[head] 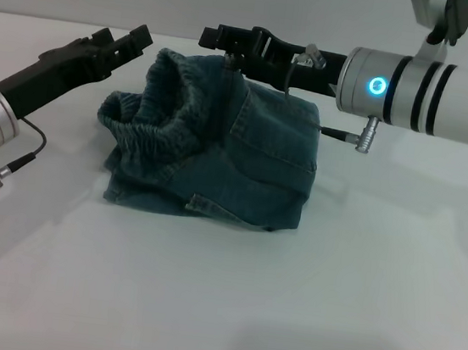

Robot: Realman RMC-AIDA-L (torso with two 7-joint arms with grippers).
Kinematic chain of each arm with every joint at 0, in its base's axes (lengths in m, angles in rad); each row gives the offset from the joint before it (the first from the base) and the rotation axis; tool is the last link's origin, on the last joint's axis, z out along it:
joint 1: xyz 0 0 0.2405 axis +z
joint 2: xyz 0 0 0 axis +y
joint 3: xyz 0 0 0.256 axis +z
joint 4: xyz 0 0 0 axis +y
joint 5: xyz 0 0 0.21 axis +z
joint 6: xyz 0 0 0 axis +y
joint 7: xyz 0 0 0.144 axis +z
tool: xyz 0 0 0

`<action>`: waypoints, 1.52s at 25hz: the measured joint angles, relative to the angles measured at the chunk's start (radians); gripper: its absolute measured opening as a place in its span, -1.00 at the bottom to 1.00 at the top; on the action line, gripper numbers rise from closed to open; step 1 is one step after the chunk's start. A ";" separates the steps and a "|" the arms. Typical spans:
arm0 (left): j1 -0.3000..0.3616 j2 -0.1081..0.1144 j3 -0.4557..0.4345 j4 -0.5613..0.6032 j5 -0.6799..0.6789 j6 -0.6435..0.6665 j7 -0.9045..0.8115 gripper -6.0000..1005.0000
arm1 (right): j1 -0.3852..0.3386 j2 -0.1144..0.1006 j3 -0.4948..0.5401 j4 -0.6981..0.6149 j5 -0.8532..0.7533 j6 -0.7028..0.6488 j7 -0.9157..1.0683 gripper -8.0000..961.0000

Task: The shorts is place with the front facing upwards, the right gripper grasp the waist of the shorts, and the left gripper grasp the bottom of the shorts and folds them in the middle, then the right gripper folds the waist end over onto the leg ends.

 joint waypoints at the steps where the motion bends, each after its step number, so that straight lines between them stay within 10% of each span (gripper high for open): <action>1: 0.000 0.000 0.000 0.000 0.000 0.000 0.000 0.54 | -0.005 0.000 -0.001 0.003 0.000 -0.008 -0.033 0.03; 12: -0.028 -0.002 0.000 0.023 -0.031 0.000 0.172 0.54 | -0.286 0.012 -0.046 0.241 0.000 -0.664 -0.448 0.14; 21: -0.029 -0.002 0.000 0.086 -0.160 -0.049 0.327 0.54 | -0.388 0.010 -0.471 0.492 -0.171 -1.516 -0.474 0.14; 30: -0.064 -0.005 0.005 0.191 -0.279 -0.115 0.522 0.54 | -0.374 0.008 -0.966 0.275 -0.673 -2.030 0.114 0.14; 38: -0.099 -0.009 0.046 0.361 -0.592 -0.179 0.936 0.54 | -0.414 0.003 -1.082 0.163 -0.996 -2.090 0.726 0.14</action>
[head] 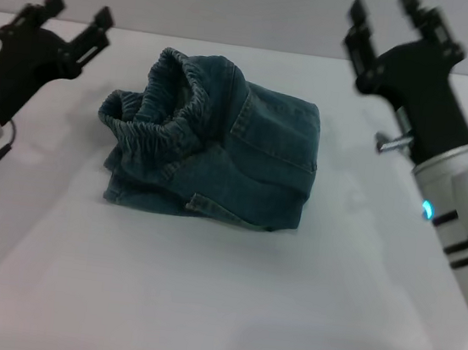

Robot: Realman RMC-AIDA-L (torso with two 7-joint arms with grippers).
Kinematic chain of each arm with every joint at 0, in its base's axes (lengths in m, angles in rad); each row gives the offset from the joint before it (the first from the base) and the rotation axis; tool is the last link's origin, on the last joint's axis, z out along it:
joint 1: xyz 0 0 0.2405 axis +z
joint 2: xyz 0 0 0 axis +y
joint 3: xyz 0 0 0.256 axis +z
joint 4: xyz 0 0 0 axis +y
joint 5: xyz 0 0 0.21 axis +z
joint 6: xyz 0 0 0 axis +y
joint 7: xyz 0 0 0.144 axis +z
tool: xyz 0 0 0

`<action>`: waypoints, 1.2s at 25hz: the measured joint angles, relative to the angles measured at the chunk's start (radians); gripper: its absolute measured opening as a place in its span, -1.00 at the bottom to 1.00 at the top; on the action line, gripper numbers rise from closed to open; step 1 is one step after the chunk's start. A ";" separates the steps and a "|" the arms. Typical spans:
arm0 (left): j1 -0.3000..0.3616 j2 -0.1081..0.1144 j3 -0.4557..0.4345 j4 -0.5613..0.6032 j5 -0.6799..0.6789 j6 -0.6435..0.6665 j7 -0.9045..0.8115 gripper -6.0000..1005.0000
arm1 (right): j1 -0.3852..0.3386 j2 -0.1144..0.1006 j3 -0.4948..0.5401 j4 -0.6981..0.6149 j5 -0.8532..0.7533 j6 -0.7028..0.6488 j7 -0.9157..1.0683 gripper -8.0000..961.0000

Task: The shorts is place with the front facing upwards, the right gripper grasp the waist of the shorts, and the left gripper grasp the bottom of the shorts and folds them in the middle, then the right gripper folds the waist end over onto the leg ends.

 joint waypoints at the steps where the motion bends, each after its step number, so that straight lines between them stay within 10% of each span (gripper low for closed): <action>1: -0.003 0.000 0.008 0.016 -0.037 -0.001 0.038 0.54 | -0.006 -0.002 -0.009 -0.002 -0.031 0.000 0.048 0.14; 9: -0.034 0.002 0.058 0.119 -0.171 -0.017 0.304 0.54 | -0.006 0.001 -0.034 -0.102 -0.367 0.012 0.311 0.14; 21: -0.046 0.008 0.163 0.154 -0.170 -0.130 0.189 0.53 | -0.019 -0.005 0.084 -0.122 -0.264 0.074 0.410 0.10; 30: -0.164 0.000 0.434 0.155 -0.172 -0.094 0.155 0.53 | -0.162 -0.003 0.240 -0.137 -0.259 0.027 0.393 -0.73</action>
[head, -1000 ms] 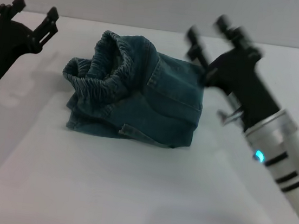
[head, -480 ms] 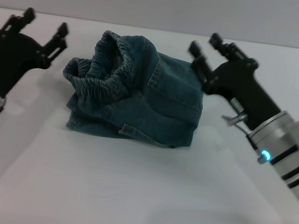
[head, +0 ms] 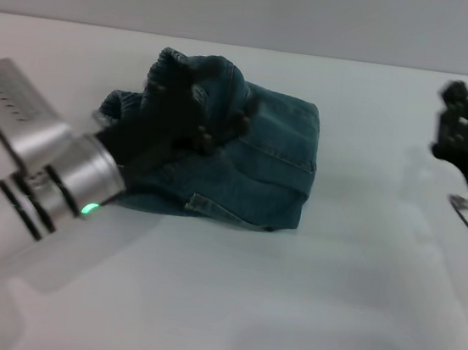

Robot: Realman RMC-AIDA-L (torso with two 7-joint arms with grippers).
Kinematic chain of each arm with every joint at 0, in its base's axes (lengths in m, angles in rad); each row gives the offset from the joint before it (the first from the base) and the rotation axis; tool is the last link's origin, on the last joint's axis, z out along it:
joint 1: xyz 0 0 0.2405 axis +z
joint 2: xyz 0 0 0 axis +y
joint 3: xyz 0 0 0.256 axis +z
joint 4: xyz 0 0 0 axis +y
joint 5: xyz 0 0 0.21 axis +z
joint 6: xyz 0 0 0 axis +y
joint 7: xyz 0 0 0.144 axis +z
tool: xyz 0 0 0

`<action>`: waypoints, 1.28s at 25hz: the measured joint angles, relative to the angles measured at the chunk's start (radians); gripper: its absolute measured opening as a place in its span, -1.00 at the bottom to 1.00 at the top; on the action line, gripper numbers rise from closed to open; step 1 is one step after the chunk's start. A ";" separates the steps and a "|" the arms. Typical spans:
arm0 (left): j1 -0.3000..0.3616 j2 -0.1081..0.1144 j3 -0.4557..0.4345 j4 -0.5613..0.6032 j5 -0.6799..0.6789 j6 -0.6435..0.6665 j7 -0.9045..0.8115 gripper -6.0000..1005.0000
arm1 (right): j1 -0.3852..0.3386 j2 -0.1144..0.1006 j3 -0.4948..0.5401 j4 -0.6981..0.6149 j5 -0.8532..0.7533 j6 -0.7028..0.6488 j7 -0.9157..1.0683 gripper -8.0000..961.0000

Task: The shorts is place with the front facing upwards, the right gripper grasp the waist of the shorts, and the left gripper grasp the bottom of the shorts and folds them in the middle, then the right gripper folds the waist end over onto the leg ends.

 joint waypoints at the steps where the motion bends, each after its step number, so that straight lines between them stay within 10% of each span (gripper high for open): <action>1: -0.012 0.000 0.019 -0.002 0.000 0.011 0.000 0.53 | -0.032 0.000 0.013 -0.004 0.000 -0.026 0.000 -0.84; 22: -0.183 0.004 0.052 0.131 -0.007 0.228 -0.026 0.53 | -0.084 0.004 -0.018 0.009 -0.010 -0.048 0.009 -0.99; 32: -0.199 0.018 -0.200 0.187 0.004 0.311 -0.002 0.53 | -0.097 0.003 -0.028 0.034 -0.011 -0.047 0.011 -0.99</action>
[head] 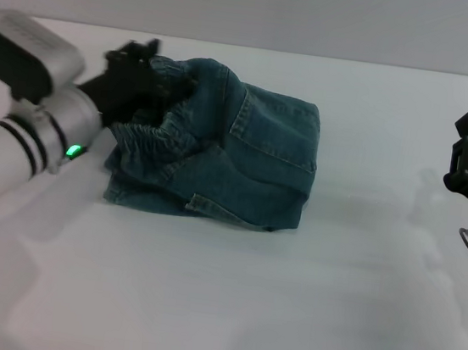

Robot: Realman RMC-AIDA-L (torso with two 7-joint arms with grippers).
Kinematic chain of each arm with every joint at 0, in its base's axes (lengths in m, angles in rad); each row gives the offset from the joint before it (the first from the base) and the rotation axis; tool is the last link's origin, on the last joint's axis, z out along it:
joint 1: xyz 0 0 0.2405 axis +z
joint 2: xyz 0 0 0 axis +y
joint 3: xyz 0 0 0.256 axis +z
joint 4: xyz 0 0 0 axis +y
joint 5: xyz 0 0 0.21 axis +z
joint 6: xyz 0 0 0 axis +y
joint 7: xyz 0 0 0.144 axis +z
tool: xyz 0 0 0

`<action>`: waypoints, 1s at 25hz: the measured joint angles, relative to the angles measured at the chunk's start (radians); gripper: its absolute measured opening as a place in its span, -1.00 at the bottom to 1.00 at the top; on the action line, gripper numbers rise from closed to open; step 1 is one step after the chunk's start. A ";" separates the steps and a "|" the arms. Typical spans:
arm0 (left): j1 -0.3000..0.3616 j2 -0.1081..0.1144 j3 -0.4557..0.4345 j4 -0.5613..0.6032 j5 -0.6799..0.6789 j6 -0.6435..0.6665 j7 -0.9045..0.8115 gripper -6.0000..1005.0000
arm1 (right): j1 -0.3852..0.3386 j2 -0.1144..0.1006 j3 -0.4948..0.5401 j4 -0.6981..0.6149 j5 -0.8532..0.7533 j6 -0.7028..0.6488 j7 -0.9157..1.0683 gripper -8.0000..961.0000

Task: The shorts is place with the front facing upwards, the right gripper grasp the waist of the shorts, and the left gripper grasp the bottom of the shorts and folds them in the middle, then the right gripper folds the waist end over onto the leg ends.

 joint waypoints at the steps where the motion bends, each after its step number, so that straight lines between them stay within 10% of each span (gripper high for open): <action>1: 0.003 0.001 -0.023 0.007 0.000 0.000 0.000 0.53 | 0.000 0.000 -0.002 0.000 0.000 0.001 0.000 -0.99; 9: 0.116 0.000 -0.050 -0.091 0.004 -0.123 -0.002 0.53 | 0.012 -0.003 -0.006 -0.007 -0.001 0.008 0.001 -0.99; 13: 0.209 -0.007 0.072 -0.259 0.001 -0.154 -0.024 0.53 | 0.017 -0.004 -0.021 -0.010 -0.001 0.012 0.001 -0.99; 25: 0.135 -0.015 0.302 -0.211 -0.003 -0.072 -0.064 0.53 | 0.017 -0.005 -0.024 -0.016 0.002 0.013 0.002 -0.99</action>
